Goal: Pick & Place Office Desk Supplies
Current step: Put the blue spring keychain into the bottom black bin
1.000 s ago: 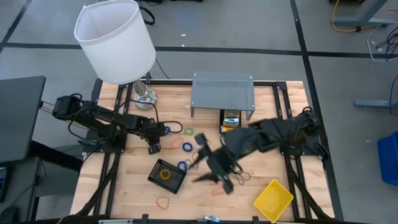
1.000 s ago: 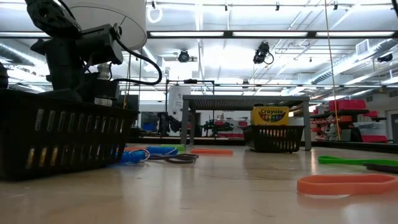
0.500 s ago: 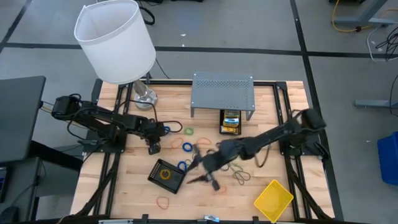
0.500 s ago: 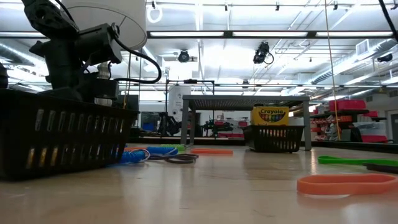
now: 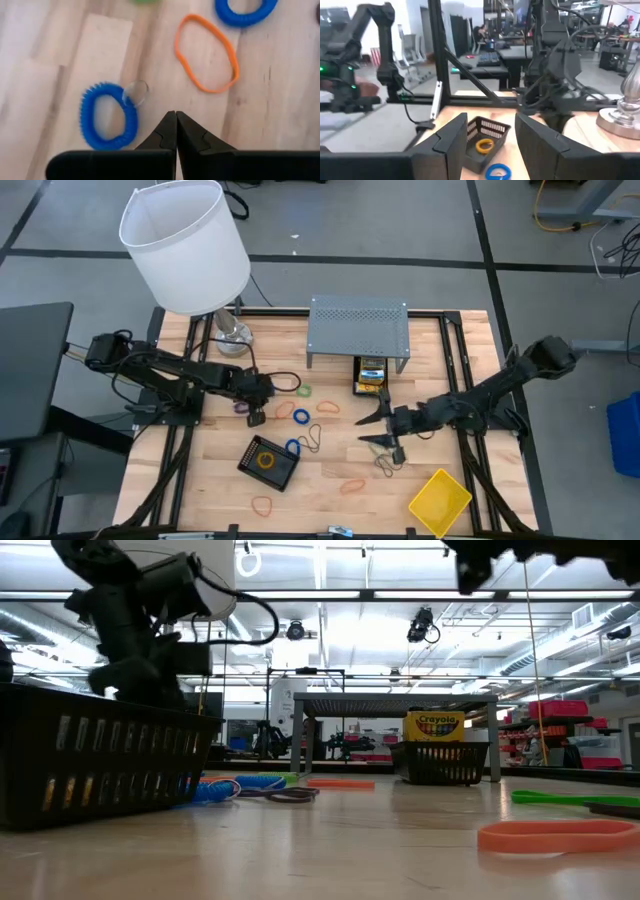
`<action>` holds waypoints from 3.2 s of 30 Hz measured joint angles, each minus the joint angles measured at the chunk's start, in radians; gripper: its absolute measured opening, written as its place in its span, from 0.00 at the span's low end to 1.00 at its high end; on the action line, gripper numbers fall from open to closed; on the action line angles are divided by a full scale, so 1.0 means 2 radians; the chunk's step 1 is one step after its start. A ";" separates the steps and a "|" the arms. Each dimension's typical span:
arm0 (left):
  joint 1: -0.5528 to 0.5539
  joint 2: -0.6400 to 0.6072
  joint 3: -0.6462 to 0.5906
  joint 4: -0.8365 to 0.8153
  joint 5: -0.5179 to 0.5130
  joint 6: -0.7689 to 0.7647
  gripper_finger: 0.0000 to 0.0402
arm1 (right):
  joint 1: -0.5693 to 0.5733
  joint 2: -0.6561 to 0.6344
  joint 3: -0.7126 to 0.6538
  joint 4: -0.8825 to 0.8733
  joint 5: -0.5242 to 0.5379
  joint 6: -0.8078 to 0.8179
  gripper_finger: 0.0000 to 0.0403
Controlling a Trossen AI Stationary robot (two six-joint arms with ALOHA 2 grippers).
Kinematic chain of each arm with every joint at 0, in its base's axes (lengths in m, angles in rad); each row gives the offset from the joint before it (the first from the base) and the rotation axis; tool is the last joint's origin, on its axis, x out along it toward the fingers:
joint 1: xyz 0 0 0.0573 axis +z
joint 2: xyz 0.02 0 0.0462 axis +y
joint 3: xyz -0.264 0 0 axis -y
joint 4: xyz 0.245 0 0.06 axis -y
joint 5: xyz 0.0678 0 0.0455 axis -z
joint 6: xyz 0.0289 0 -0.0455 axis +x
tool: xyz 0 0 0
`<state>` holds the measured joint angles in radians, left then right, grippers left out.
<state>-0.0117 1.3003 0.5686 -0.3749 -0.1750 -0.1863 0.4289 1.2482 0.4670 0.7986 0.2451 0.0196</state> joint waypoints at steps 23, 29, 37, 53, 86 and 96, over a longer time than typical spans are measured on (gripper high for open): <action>0.113 0.039 0.009 -0.014 0.042 0.110 0.57 | 0.014 -0.006 -0.041 0.018 -0.001 0.009 0.43; 0.114 0.091 0.014 -0.002 0.052 0.108 0.44 | 0.014 -0.006 -0.041 0.020 -0.001 0.009 0.43; 0.102 0.055 0.013 -0.019 -0.022 0.085 0.06 | 0.014 -0.006 -0.041 0.021 0.000 0.011 0.43; -0.108 -0.060 0.109 -0.101 0.050 -0.049 0.06 | 0.014 -0.006 -0.041 0.017 0.000 0.014 0.43; -0.253 0.071 0.108 -0.002 0.100 -0.112 0.76 | 0.014 -0.006 -0.041 0.010 0.007 0.014 0.43; -0.155 0.074 0.108 0.040 0.012 -0.028 0.73 | 0.014 -0.006 -0.041 0.009 0.007 0.014 0.43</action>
<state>-0.3209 1.4475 0.7849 -0.2949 -0.1508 -0.2419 0.4561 1.2369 0.3855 0.8163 0.2584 0.0476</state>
